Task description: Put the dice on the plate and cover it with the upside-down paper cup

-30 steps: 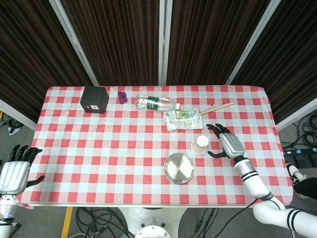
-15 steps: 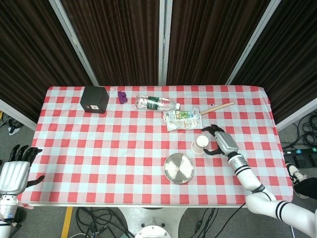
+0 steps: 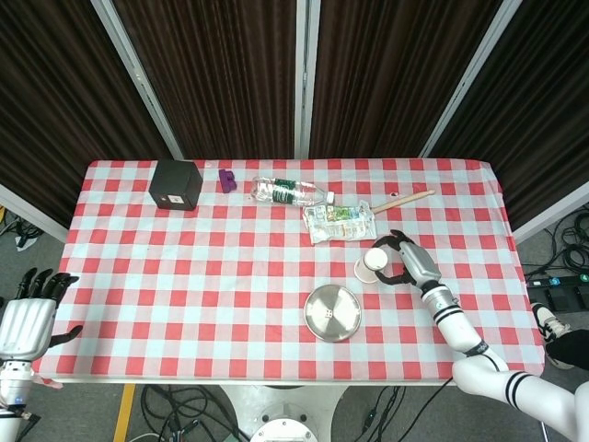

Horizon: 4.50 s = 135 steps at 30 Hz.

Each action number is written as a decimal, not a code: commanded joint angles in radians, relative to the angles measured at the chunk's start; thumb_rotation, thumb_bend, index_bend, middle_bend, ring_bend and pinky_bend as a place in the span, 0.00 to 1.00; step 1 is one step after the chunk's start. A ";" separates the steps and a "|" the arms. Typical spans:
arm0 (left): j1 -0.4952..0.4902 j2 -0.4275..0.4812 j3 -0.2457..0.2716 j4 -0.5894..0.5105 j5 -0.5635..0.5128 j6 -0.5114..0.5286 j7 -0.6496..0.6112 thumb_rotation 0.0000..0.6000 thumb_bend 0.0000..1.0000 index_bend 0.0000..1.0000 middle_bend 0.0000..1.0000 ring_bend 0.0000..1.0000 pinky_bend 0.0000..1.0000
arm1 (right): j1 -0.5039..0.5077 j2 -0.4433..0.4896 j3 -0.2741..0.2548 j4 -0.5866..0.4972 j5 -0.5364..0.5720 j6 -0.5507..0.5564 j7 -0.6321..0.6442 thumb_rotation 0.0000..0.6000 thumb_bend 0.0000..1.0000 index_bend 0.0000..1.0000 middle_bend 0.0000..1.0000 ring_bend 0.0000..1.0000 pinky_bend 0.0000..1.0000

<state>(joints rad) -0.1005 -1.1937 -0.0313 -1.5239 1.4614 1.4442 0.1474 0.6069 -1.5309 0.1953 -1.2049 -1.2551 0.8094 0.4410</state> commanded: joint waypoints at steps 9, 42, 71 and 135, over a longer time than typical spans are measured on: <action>-0.003 0.006 -0.003 -0.012 0.001 0.001 0.008 1.00 0.00 0.23 0.19 0.11 0.07 | -0.012 0.111 -0.105 -0.204 -0.340 0.154 0.254 1.00 0.30 0.58 0.33 0.07 0.09; 0.010 -0.003 0.003 0.009 -0.009 0.002 -0.020 1.00 0.00 0.23 0.19 0.11 0.07 | 0.034 -0.040 -0.209 -0.060 -0.398 0.199 0.068 1.00 0.30 0.59 0.33 0.08 0.09; 0.010 0.004 0.003 -0.008 -0.008 0.003 -0.003 1.00 0.00 0.23 0.19 0.11 0.07 | 0.047 -0.034 -0.229 -0.046 -0.386 0.219 0.093 1.00 0.31 0.59 0.33 0.08 0.09; 0.012 0.002 0.002 -0.003 -0.009 0.002 -0.005 1.00 0.00 0.23 0.19 0.11 0.07 | 0.054 -0.040 -0.257 -0.049 -0.403 0.232 0.080 1.00 0.32 0.59 0.34 0.08 0.09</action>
<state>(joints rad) -0.0887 -1.1921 -0.0289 -1.5268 1.4527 1.4464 0.1429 0.6568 -1.5754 -0.0542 -1.2465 -1.6498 1.0398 0.5185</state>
